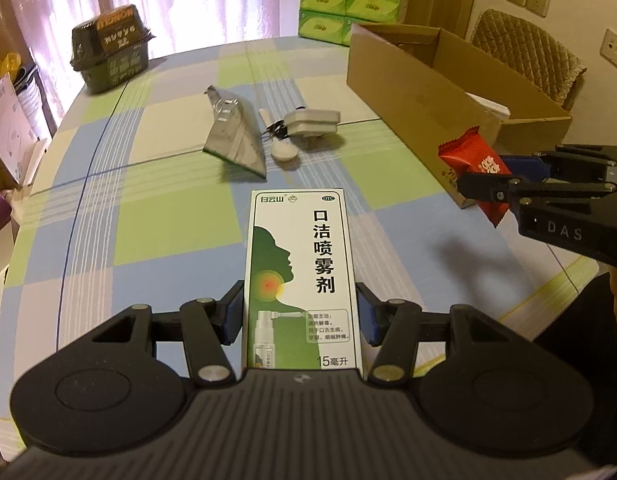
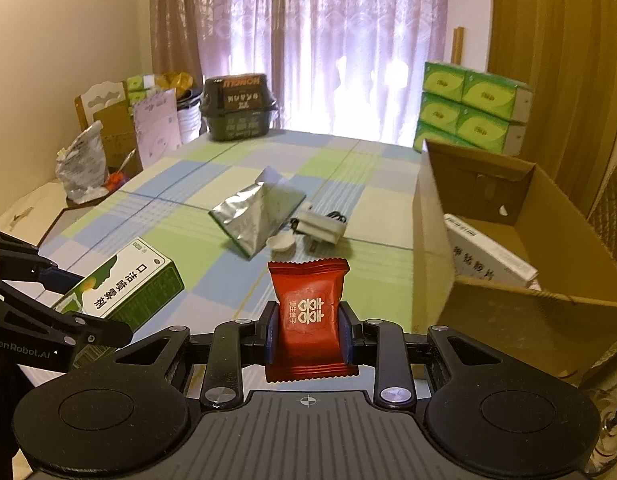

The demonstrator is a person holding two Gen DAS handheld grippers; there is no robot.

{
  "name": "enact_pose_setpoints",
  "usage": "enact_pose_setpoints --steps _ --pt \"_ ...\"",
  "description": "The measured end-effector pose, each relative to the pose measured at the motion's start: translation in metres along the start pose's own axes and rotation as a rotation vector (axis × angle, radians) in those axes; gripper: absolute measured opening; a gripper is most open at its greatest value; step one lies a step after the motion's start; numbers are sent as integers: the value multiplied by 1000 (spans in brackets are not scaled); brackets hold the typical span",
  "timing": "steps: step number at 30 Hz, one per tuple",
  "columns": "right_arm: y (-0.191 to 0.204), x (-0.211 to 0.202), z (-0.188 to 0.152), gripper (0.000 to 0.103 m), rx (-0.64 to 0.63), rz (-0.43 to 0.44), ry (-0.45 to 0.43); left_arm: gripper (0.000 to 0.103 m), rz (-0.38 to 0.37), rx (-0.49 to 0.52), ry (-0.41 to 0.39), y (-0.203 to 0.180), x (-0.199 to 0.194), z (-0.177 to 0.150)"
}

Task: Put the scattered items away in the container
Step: 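Carry the spray box and candy packet over the cardboard box with both tools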

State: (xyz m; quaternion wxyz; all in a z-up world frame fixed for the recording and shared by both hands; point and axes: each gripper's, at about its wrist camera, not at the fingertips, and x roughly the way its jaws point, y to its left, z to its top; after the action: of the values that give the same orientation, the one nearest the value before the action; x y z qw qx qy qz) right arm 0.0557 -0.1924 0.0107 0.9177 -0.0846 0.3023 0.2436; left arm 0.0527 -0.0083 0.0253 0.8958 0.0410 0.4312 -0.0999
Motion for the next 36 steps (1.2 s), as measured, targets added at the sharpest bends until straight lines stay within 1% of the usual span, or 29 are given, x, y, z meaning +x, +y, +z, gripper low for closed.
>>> enact_pose_setpoints --steps 10,18,24,29,36 --pt "-13 -18 9 32 4 -26 -50 51 -22 49 -30 -19 -6 17" --pt "-39 -30 23 32 33 -71 -102 50 -60 95 -62 -40 -1 45" --pt "-76 -38 37 32 56 -138 -137 51 -115 132 -99 -67 5 83" --pt "-114 -40 45 32 77 -201 -146 51 -162 160 -130 -96 13 116" --pt "-157 -41 41 32 112 -248 -146 51 -212 212 -125 -133 39 148"
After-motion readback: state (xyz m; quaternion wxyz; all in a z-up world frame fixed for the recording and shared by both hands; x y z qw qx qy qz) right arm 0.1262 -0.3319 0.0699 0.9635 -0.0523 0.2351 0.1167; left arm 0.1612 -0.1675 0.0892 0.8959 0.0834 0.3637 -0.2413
